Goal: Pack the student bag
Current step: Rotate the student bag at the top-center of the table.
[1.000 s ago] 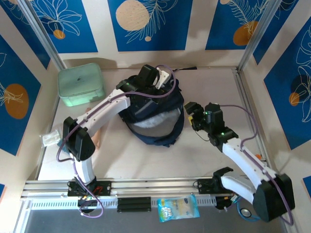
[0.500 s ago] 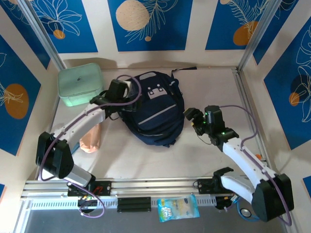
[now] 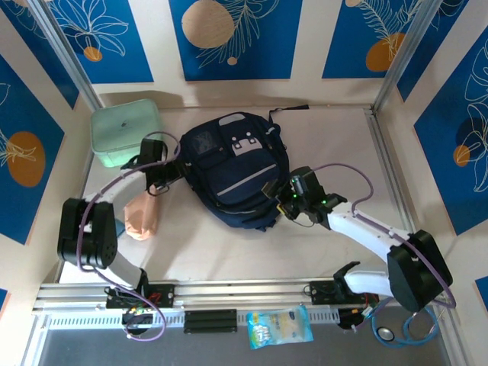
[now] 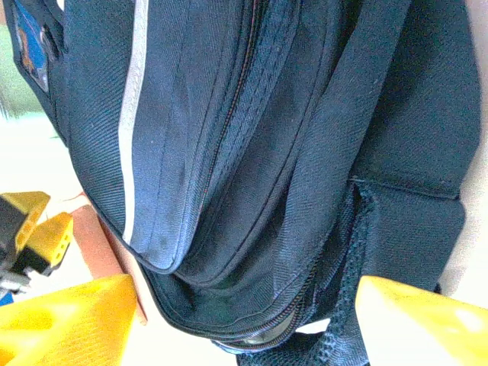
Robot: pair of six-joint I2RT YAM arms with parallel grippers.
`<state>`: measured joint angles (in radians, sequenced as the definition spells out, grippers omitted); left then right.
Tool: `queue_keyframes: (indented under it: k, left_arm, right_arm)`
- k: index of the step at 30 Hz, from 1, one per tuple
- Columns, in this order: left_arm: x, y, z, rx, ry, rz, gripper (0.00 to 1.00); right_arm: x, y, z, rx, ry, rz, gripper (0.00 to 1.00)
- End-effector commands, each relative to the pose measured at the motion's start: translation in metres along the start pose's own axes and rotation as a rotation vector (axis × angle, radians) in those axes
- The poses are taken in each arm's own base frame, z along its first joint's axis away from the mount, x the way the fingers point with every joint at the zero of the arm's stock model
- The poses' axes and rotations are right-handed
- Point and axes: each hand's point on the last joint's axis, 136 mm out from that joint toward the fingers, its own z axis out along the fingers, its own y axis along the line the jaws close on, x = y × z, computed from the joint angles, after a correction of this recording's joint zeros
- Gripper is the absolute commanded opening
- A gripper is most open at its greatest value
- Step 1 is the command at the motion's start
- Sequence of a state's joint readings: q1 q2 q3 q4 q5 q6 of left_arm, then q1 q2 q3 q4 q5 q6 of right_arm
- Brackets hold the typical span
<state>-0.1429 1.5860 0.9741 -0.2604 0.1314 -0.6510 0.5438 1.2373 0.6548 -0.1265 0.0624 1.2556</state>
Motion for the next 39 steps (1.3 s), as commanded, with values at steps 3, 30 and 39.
queue_keyframes:
  k: [3,30,39]
  left_arm:
    - [-0.011,-0.017,0.024,0.118,-0.004,-0.084,0.58]
    - [0.033,-0.081,0.027,0.291,0.025,0.001,0.00]
    - [0.102,-0.151,0.012,0.369,0.099,0.129,0.00]
  right_arm:
    - [0.022,0.027,0.004,-0.069,0.075,-0.002,0.76]
    - [-0.053,-0.011,0.031,0.140,-0.028,-0.055,0.68]
    - [-0.143,-0.048,0.005,0.234,-0.179,-0.089,0.68]
